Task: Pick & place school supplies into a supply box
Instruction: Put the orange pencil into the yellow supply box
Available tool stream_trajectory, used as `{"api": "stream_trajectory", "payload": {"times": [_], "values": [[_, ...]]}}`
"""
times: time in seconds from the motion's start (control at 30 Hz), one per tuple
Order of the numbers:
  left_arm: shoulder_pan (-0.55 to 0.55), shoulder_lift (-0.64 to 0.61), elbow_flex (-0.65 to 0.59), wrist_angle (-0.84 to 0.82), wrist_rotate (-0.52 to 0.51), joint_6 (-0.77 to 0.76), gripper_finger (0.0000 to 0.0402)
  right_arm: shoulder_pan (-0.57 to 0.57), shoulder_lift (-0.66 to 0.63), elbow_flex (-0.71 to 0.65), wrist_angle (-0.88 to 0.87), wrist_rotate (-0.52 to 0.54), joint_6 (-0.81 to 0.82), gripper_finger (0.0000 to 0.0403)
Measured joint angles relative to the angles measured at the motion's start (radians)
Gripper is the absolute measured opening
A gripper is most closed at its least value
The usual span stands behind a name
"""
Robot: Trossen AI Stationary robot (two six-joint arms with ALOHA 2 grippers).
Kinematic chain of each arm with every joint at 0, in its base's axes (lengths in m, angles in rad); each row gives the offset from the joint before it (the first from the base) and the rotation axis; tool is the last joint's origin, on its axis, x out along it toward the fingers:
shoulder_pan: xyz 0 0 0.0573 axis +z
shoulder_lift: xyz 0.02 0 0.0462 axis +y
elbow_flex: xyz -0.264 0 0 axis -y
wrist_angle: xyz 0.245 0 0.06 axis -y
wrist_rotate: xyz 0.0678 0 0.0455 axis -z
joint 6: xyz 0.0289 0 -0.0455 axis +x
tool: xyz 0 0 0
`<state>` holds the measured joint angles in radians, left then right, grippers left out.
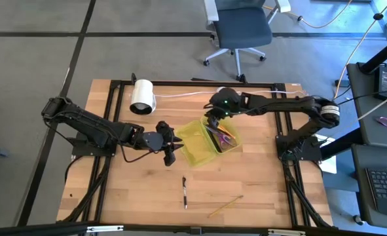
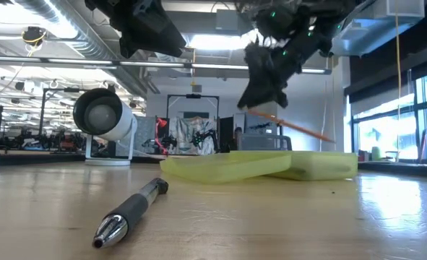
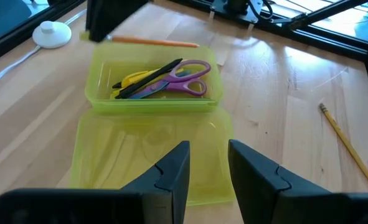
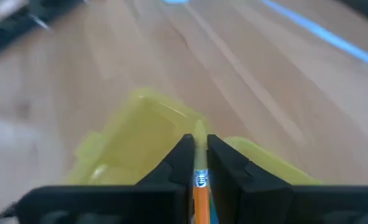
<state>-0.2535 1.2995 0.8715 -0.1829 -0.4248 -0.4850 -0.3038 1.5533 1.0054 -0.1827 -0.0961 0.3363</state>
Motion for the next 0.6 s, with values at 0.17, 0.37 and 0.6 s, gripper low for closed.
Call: {"api": "stream_trajectory", "payload": {"times": [0.17, 0.37, 0.6], "values": [[0.0, 0.0, 0.0, 0.0, 0.0, 0.0, 0.0102, -0.009, 0.077, 0.0, 0.004, 0.001, 0.014, 0.0035], [0.0, 0.0, 0.0, 0.0, -0.001, 0.001, 0.0102, -0.009, 0.146, 0.0, 0.008, 0.034, 0.037, 0.0041], [0.0, 0.0, 0.0, 0.0, -0.001, 0.001, 0.0102, -0.009, 0.203, 0.001, 0.005, 0.053, 0.048, 0.0041]]}}
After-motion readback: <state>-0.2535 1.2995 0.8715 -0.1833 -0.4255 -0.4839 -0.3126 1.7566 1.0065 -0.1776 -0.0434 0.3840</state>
